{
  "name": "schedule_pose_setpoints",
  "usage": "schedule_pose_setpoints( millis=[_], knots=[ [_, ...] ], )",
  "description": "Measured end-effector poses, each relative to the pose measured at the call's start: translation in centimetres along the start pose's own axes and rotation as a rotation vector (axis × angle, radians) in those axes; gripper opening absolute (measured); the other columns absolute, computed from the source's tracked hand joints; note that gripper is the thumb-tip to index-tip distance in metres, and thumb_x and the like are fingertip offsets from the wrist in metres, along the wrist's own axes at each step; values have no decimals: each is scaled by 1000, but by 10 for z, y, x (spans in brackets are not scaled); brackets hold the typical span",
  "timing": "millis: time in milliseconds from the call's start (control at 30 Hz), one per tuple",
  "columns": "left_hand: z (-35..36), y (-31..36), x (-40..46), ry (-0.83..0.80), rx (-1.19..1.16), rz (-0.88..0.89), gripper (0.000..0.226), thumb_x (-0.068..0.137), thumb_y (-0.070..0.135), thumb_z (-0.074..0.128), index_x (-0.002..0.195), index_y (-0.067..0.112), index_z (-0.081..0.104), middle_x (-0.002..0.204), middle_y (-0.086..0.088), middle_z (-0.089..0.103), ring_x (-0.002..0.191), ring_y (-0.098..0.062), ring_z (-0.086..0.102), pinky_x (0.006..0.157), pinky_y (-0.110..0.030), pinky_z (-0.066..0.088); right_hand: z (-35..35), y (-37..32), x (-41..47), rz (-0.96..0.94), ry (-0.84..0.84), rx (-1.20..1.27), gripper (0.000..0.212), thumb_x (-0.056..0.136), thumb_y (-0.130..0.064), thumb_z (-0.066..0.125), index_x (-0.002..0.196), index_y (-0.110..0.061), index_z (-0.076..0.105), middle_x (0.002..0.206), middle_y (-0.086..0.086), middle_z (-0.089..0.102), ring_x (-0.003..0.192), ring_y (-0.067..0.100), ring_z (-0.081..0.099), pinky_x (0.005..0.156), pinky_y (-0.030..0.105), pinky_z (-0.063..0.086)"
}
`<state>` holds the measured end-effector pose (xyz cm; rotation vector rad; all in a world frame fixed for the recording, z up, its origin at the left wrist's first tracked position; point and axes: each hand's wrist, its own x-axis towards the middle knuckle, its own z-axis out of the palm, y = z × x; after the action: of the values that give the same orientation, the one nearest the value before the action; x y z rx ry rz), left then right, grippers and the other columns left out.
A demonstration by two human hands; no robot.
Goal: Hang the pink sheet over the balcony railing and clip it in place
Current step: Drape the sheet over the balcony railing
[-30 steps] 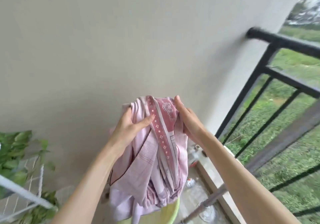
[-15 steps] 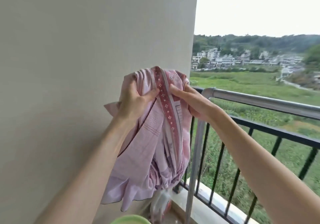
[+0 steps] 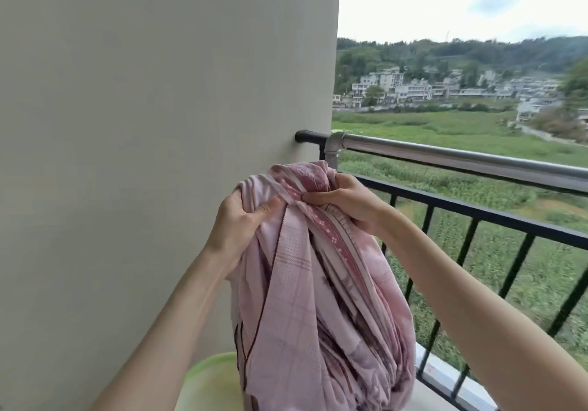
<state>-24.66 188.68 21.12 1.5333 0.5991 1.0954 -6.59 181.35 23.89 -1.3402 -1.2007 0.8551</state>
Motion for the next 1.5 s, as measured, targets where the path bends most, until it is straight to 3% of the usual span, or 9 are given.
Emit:
schedule_pose_setpoints(
  millis=[267, 533, 733, 867, 1167, 1300, 1333, 1400, 1500],
  knots=[
    [40, -42, -91, -133, 144, -265, 77, 49, 43, 89, 112, 12, 56, 115, -8, 65, 109, -22, 61, 99, -43, 46, -6, 73, -85, 226, 91, 5, 17, 78, -5, 71, 94, -7, 67, 89, 13, 71, 78, 23, 69, 76, 35, 58],
    [72, -119, -133, -113, -46, -570, 37, 64, 3, 80, 98, -2, 66, 104, -22, 67, 99, -34, 65, 96, -50, 48, 9, 143, -215, 415, 226, -85, 62, 70, -66, 63, 121, -31, 56, 115, -6, 65, 103, 9, 62, 89, 30, 49],
    [94, -136, -157, -197, -112, -644, 31, 70, 0, 76, 100, -2, 67, 96, -16, 69, 93, -28, 67, 79, -33, 54, 27, 180, -293, 651, 552, -59, 21, 81, -12, 67, 100, -3, 69, 97, 20, 71, 91, 34, 67, 86, 48, 53],
    [91, -139, -168, -269, 95, -585, 45, 74, 19, 77, 104, -11, 61, 94, -16, 64, 87, -25, 60, 78, -36, 47, -10, 159, -308, 602, 665, 119, 9, 85, -13, 65, 84, -6, 70, 75, 8, 74, 66, 22, 70, 61, 31, 57],
    [78, -155, -189, -256, 313, -605, 21, 82, 9, 69, 86, -4, 54, 90, -17, 55, 84, -23, 49, 72, -32, 36, -69, 144, -338, 530, 909, 547, 22, 94, -17, 52, 104, -2, 63, 100, 15, 67, 85, 27, 65, 78, 40, 53],
    [80, -156, -200, -259, 308, -587, 29, 84, 11, 66, 74, 22, 41, 79, -1, 46, 95, -17, 44, 74, -30, 39, -68, 142, -331, 409, 794, 632, 16, 95, -14, 48, 98, -4, 61, 88, 13, 66, 75, 23, 66, 70, 34, 55],
    [81, -149, -206, -337, 328, -596, 15, 86, 21, 65, 90, 21, 51, 94, -1, 53, 105, -17, 45, 81, -30, 42, -66, 139, -326, 392, 748, 643, 14, 94, -14, 48, 96, -6, 60, 86, 11, 63, 73, 22, 64, 70, 33, 55],
    [76, -150, -212, -565, 403, -652, 54, 88, 42, 58, 132, 13, 45, 131, -4, 50, 126, -18, 42, 101, -32, 36, -63, 132, -316, 340, 657, 657, 15, 94, -15, 47, 100, -6, 58, 86, 11, 63, 76, 23, 63, 74, 35, 54],
    [67, -158, -221, -781, 450, -647, 30, 87, 29, 64, 112, 13, 63, 107, 1, 65, 104, -8, 59, 77, -12, 45, -64, 118, -305, 246, 524, 654, 18, 91, -19, 49, 102, -10, 61, 92, 12, 67, 81, 24, 68, 80, 40, 56]
  ],
)
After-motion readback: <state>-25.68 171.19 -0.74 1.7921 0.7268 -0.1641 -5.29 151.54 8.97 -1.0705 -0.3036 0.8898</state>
